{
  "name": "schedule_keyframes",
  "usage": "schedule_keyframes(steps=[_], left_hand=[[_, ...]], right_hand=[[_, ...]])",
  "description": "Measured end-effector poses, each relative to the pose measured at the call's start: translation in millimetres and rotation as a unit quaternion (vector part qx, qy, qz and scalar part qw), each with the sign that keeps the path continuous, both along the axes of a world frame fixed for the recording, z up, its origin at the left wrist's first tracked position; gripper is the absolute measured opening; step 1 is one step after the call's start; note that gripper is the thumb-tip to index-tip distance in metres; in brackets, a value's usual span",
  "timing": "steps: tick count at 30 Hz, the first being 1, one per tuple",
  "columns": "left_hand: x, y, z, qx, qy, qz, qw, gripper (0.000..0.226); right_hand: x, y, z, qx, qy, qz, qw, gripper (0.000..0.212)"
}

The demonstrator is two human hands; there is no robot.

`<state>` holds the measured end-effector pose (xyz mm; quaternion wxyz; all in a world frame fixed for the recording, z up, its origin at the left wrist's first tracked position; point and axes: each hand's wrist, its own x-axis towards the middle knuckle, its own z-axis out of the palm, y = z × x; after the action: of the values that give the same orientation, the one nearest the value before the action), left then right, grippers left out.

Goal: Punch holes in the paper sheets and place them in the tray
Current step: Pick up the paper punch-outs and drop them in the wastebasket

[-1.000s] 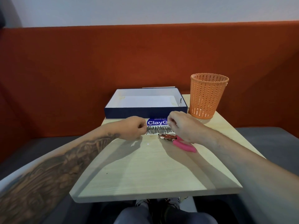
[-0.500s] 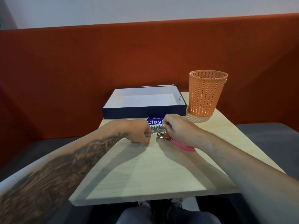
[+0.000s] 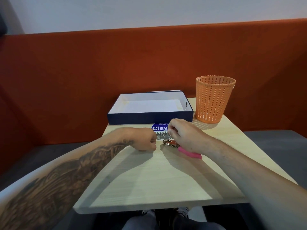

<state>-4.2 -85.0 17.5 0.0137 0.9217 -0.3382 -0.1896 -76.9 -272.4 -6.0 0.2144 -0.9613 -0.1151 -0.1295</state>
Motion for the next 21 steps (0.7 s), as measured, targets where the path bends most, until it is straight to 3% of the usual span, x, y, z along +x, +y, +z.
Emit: schedule_keyframes(steps=[5,7,12,17,21], left_hand=[[11.8,14.5,10.8,-0.137,0.051,0.055,0.988,0.027],[14.5,17.3,16.6,-0.151,0.046,0.055,0.986,0.026],[12.2,13.4,15.5,-0.074,0.036,-0.001,0.997,0.011],[6.4,6.9,4.8,-0.028,-0.076,-0.065,0.995,0.009],[1.5,2.4,6.1,0.008,-0.117,-0.099,0.988,0.012]], right_hand=[[0.6,-11.9,4.9,0.022,-0.001,-0.005,1.0,0.023],[1.6,-16.2,6.4,0.027,-0.001,-0.011,1.0,0.023],[5.8,-19.1,1.3,0.05,0.001,-0.012,0.999,0.021],[6.0,-15.5,-7.1,0.048,0.007,-0.004,0.999,0.022],[4.3,-13.4,-7.8,0.044,0.007,0.001,0.999,0.023]])
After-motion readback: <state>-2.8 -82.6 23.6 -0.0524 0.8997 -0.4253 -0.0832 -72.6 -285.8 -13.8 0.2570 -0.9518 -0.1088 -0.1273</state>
